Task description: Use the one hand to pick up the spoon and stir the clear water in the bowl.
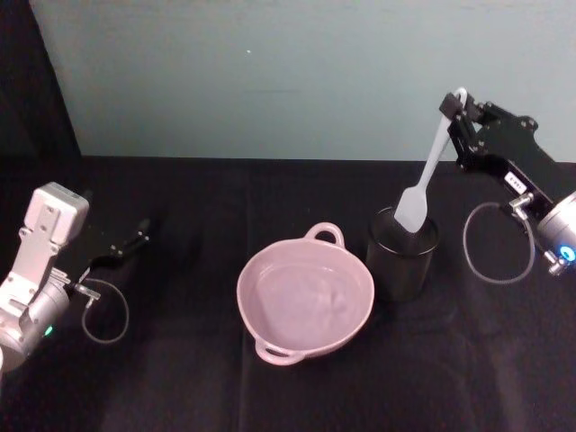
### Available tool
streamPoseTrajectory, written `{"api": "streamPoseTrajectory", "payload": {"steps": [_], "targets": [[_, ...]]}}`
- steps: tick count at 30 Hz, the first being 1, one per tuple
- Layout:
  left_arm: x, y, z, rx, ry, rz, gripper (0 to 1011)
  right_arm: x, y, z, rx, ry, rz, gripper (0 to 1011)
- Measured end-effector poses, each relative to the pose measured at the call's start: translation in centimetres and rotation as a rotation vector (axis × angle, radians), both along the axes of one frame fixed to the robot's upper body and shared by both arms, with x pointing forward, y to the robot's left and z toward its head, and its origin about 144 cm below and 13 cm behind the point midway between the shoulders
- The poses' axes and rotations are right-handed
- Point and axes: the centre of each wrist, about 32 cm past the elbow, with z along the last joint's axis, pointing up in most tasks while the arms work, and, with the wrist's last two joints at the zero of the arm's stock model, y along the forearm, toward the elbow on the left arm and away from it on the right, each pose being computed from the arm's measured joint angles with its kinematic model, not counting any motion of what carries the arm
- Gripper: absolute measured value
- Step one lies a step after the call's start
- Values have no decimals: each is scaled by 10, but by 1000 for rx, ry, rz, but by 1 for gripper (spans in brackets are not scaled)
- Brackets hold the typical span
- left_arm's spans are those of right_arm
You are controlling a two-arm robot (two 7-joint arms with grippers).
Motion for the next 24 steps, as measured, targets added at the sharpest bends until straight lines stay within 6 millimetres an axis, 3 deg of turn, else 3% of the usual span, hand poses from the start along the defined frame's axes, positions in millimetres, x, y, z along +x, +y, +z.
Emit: {"api": "streamPoseTrajectory", "payload": {"steps": [14, 24], "targets": [[0, 0, 0, 0, 0, 0, 1005, 5, 5, -45, 60, 118, -1, 110], [0, 0, 0, 0, 0, 0, 1005, 5, 7, -66, 124, 189, 1, 110]]}}
